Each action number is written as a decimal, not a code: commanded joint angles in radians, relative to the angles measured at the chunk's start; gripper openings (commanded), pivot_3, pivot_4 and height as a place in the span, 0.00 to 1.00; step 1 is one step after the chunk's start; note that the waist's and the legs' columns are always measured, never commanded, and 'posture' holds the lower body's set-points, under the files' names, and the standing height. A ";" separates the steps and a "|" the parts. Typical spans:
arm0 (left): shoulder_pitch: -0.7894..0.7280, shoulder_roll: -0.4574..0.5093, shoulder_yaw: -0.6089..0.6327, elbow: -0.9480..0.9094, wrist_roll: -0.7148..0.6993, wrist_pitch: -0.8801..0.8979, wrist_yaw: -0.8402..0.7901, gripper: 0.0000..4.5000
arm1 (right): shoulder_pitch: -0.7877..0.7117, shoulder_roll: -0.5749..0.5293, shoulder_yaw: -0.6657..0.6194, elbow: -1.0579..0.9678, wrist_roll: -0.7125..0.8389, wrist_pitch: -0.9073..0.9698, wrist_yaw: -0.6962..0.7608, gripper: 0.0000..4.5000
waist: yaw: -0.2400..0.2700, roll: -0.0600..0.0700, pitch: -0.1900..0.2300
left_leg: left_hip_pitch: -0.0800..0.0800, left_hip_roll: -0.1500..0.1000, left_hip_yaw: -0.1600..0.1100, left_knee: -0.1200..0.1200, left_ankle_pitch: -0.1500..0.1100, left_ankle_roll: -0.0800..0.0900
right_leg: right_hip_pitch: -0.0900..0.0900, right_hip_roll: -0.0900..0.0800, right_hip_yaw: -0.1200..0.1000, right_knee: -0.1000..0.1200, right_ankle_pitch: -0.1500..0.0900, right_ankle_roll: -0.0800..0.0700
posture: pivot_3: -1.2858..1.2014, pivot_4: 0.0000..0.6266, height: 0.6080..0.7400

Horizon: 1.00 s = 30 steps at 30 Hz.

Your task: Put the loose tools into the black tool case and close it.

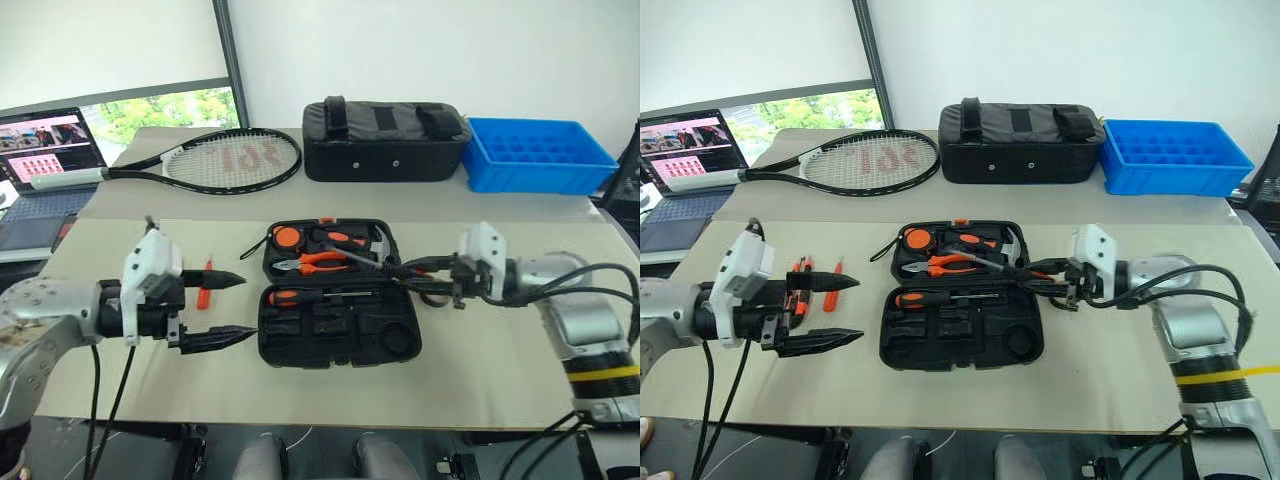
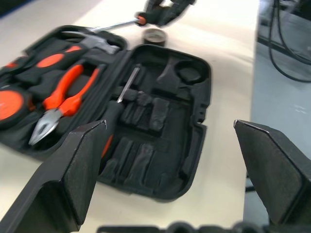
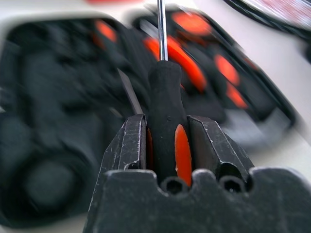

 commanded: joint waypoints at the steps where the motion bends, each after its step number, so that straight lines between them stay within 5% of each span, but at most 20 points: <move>1: 0.066 -0.005 0.072 -0.074 -0.035 0.010 0.036 1.00 | -0.050 0.022 0.073 0.041 -0.051 -0.092 0.063 0.22 | -0.001 0.000 0.000 | 0.001 0.000 0.000 0.000 0.000 0.000 | 0.000 0.000 0.000 0.000 0.000 0.000 | 0.52 0.24 0.76; 17: 0.148 -0.004 0.110 -0.122 -0.105 0.010 0.117 1.00 | -0.123 0.072 0.163 0.261 -0.186 -0.310 0.117 0.22 | 0.005 0.000 0.000 | 0.002 0.001 -0.001 -0.001 0.000 0.000 | -0.001 0.001 -0.001 0.002 -0.001 -0.004 | 0.52 0.24 0.76; 19: 0.157 -0.002 0.109 -0.115 -0.102 0.002 0.116 1.00 | -0.127 0.077 0.167 0.270 -0.195 -0.314 0.114 0.44 | 0.005 0.000 0.000 | 0.001 0.001 -0.001 -0.001 0.000 0.000 | -0.001 0.001 -0.001 0.002 -0.001 -0.004 | 0.52 0.24 0.76; 26: 0.146 0.000 0.103 -0.103 -0.106 -0.008 0.121 1.00 | -0.132 0.075 0.152 0.284 -0.211 -0.328 0.087 0.94 | 0.002 0.000 0.000 | 0.002 0.001 -0.001 -0.001 0.000 0.000 | 0.000 0.001 -0.001 0.003 -0.001 -0.004 | 0.52 0.24 0.76; 30: 0.151 0.002 0.103 -0.102 -0.104 -0.010 0.116 1.00 | -0.139 0.096 0.092 0.229 -0.107 -0.229 0.072 0.99 | -0.003 0.000 0.000 | 0.002 0.001 -0.001 -0.001 0.000 0.000 | 0.000 0.001 -0.001 0.003 -0.001 -0.004 | 0.52 0.24 0.76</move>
